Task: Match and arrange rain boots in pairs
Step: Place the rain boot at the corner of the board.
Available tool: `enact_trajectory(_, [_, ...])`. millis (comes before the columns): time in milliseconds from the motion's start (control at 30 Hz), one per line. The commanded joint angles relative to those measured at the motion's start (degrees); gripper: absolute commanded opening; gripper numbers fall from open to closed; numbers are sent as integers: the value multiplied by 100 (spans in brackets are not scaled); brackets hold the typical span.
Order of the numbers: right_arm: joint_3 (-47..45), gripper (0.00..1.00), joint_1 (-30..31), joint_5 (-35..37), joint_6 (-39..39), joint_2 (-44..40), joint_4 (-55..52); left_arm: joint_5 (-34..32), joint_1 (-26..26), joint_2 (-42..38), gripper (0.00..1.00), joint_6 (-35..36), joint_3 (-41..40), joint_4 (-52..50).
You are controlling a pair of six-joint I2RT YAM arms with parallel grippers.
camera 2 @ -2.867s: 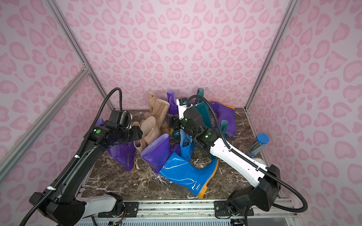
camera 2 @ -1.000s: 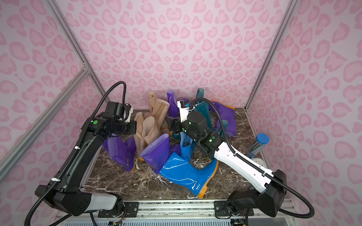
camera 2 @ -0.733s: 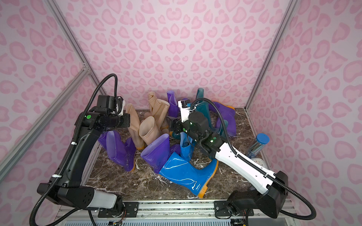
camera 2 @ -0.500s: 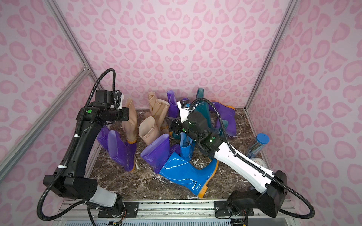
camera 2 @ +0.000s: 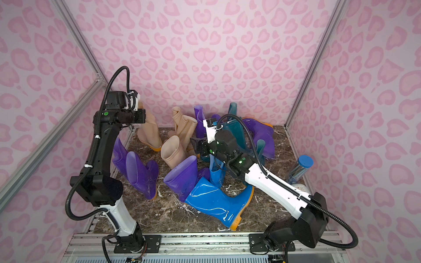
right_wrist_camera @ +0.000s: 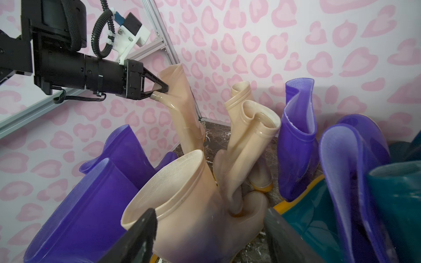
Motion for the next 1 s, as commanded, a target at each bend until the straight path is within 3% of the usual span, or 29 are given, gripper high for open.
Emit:
enact_trajectory(0, [9, 76, -85, -222, 76, 83, 185, 121, 194, 242, 2, 422, 366, 424])
enact_trajectory(267, [-76, 76, -325, -467, 379, 123, 223, 485, 804, 724, 2, 1221, 579, 430])
enact_trajectory(500, [113, 75, -325, -367, 195, 287, -106, 1192, 1407, 844, 2, 927, 183, 650])
enact_trajectory(733, [205, 75, -343, -401, 159, 405, -188, 1113, 1659, 575, 4, 839, -708, 964])
enact_trajectory(800, [267, 75, -351, -400, 144, 442, -236, 1130, 1714, 465, 10, 775, -916, 1044])
enact_trajectory(867, [283, 75, -348, -384, 133, 463, -228, 1050, 1734, 347, 38, 634, -1121, 1143])
enact_trajectory(933, [347, 76, -351, -408, 117, 466, -270, 1104, 1734, 191, 53, 432, -1204, 1185])
enact_trajectory(967, [352, 77, -347, -426, 75, 463, -269, 1191, 1734, 131, 53, 343, -1176, 1180])
